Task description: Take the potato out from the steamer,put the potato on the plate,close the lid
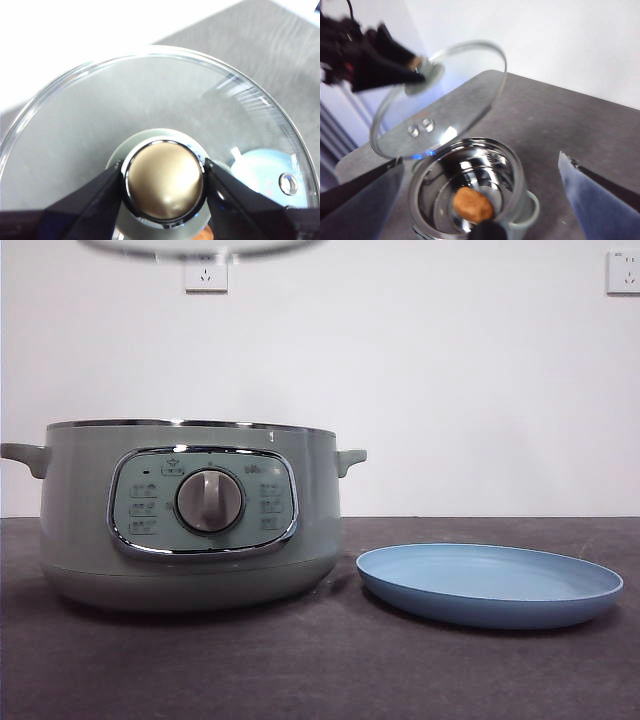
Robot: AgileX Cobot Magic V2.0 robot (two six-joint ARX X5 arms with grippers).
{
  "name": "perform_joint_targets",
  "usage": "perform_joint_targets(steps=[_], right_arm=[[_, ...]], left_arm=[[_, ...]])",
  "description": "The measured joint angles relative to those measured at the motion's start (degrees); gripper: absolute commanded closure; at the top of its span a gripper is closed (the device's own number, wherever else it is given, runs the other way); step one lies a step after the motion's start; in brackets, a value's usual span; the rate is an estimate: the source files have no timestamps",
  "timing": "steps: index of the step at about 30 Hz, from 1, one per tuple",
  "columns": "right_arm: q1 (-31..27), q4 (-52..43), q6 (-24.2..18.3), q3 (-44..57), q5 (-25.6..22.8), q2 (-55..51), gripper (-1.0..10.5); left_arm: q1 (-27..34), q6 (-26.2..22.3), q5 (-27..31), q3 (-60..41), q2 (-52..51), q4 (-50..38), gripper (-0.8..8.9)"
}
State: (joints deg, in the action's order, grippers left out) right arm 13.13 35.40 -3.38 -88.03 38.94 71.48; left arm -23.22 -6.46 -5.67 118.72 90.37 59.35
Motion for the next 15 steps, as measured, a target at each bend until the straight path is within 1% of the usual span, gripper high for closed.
perform_joint_targets(steps=[4,7,10,15], right_arm=[[3.5,1.1,-1.5,-4.2,-0.1,4.5,2.6],[6.8,4.7,-3.5,-9.4,-1.3,9.9,2.6],[10.2,9.0,-5.4,-15.1,-6.0,15.6,2.6],[17.0,16.7,-7.1,-25.5,-16.0,26.4,2.6]], left_arm=[[0.5,-1.8,2.0,9.0,-0.1,6.9,8.21],[0.7,-3.0,6.1,15.1,-0.3,12.7,8.20],[0.7,-3.4,10.2,19.3,-0.6,17.0,8.20],[0.7,-3.6,17.5,21.1,-2.0,17.1,8.21]])
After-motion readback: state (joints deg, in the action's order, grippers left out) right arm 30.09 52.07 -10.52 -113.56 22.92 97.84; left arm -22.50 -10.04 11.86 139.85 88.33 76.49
